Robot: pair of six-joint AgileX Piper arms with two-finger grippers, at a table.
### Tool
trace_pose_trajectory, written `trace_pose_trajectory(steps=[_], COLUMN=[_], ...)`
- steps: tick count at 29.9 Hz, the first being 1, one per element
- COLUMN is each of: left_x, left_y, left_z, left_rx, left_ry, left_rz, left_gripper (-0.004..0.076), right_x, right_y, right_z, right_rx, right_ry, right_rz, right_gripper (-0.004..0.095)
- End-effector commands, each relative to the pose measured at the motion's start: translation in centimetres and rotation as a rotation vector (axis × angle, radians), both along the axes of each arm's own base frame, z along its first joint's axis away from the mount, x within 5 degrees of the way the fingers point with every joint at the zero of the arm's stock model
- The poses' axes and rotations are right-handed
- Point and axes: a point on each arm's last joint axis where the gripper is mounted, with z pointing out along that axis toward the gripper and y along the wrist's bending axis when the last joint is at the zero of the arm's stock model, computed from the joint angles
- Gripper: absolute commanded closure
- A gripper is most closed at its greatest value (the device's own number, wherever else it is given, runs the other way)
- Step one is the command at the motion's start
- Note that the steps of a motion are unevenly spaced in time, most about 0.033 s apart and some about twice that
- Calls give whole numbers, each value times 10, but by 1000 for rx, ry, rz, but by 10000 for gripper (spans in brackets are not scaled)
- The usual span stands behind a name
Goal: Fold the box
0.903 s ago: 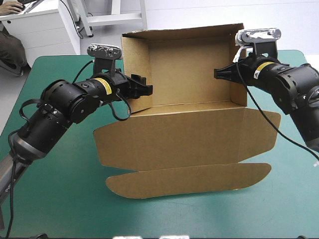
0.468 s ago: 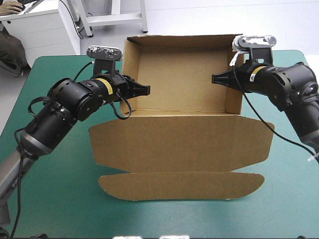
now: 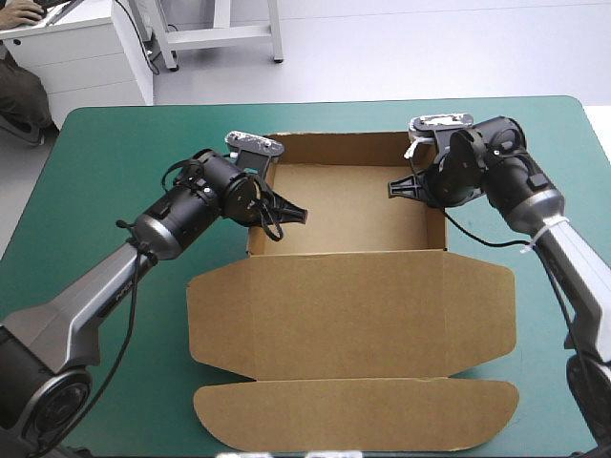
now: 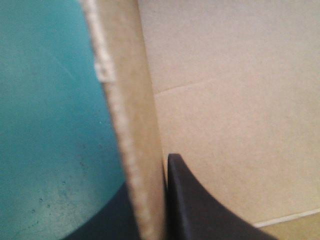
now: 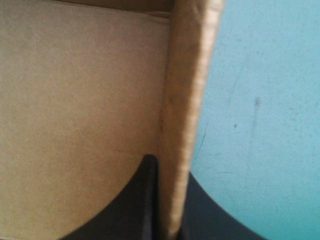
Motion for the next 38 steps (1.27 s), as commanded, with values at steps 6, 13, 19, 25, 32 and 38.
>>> trace_pose_trajectory(steps=[6, 13, 19, 25, 32, 38], left_x=[17, 30, 31, 29, 25, 22], left_y=[-7, 8, 9, 10, 13, 15], left_z=[-9, -18, -18, -20, -23, -24], left_rx=[-72, -104, -69, -50, -15, -8], left_ry=[21, 88, 70, 96, 141, 187], left_rz=[-48, -32, -77, -84, -81, -50], left_gripper=[730, 731, 731, 685, 165, 68], right_x=[16, 28, 32, 30, 27, 24], right_y=[18, 25, 27, 26, 26, 25], right_z=[-24, -51, -63, -67, -67, -63], right_rx=[36, 38, 29, 12, 3, 6], right_ry=[82, 166, 220, 260, 288, 287], right_rz=[76, 76, 74, 74, 80, 98], right_gripper=[913, 913, 913, 912, 596, -25])
